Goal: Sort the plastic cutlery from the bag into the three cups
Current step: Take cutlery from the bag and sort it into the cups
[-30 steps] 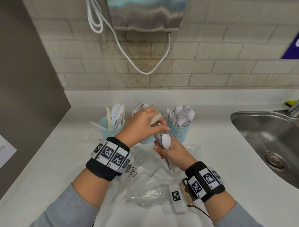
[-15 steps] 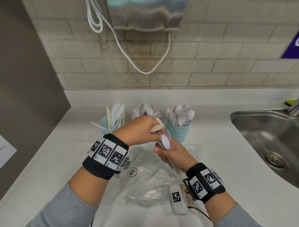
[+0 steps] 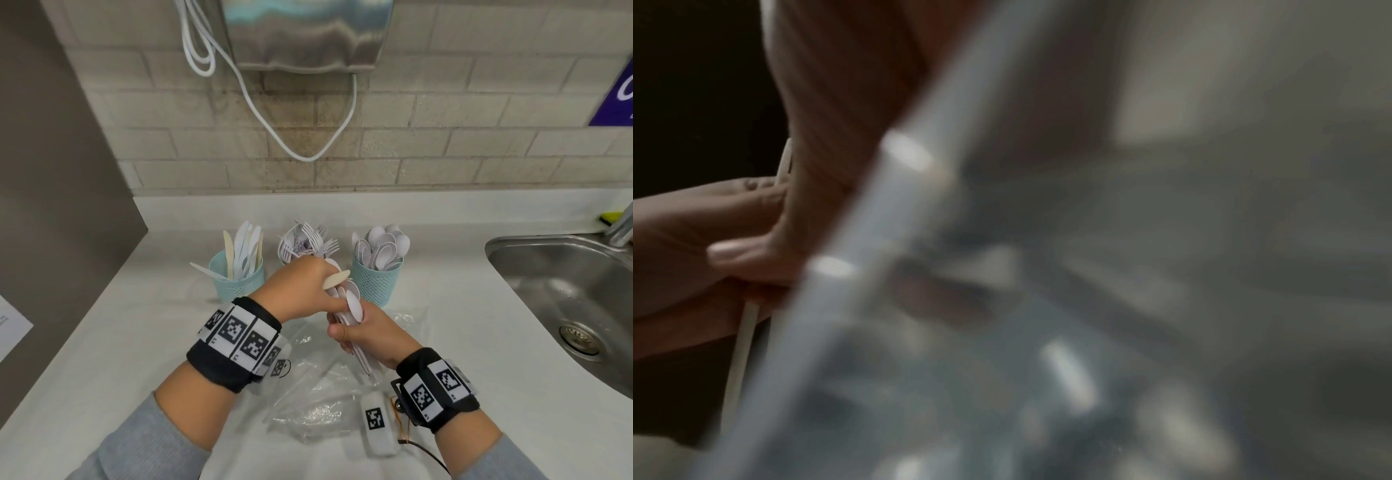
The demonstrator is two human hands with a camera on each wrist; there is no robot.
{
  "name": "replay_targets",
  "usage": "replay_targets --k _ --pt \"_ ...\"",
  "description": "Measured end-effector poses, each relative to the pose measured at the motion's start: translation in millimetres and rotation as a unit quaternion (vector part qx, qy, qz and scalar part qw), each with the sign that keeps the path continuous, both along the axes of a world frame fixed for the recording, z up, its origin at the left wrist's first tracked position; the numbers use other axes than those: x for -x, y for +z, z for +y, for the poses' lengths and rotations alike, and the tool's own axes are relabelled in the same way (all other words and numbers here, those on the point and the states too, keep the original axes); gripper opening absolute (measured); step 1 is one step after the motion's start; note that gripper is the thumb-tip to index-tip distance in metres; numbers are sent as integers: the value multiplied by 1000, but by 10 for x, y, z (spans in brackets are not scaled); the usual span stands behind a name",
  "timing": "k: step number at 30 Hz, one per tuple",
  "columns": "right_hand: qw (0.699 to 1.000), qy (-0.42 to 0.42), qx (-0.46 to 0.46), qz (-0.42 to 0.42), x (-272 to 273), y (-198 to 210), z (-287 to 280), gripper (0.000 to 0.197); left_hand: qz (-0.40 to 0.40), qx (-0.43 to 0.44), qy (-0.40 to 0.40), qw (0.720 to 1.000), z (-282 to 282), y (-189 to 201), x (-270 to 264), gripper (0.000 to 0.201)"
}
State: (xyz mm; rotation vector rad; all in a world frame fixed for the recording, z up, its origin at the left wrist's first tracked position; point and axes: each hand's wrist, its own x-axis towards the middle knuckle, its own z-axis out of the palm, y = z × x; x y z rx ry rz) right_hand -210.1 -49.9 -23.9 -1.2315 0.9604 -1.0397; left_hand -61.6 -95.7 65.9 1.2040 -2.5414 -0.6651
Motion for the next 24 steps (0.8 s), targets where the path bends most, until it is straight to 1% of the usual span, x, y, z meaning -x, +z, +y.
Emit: replay_targets --k 1,2,4,9,12,15,17,20,22,24 --pt "1000 7 -2 6 3 7 3 34 5 -12 2 1000 1 -1 -7 18" --pt "1000 16 -3 10 2 19 9 34 6 -22 6 1000 0 3 -13 17" --pt "1000 21 -6 21 6 32 21 28 -7 -32 15 999 -8 19 -37 13" --pt "996 18 -13 90 7 11 35 55 -65 -36 9 997 -13 73 -105 4" --pt "991 25 -15 127 -31 6 30 58 -112 -43 15 993 -3 90 -114 4" --pt "987 47 1 152 -62 22 39 55 -187 4 7 982 52 114 -90 12" --pt "984 58 9 168 -72 22 42 52 -222 35 3 974 89 123 -68 17" --pt "982 60 6 177 -70 6 42 43 -215 31 2 976 61 146 -88 25" --pt "982 63 3 176 -47 -8 41 33 -192 -1 -1 981 8 178 -134 24" --pt "984 70 -2 163 -23 -2 50 30 -164 -30 -4 986 -41 218 -209 24"
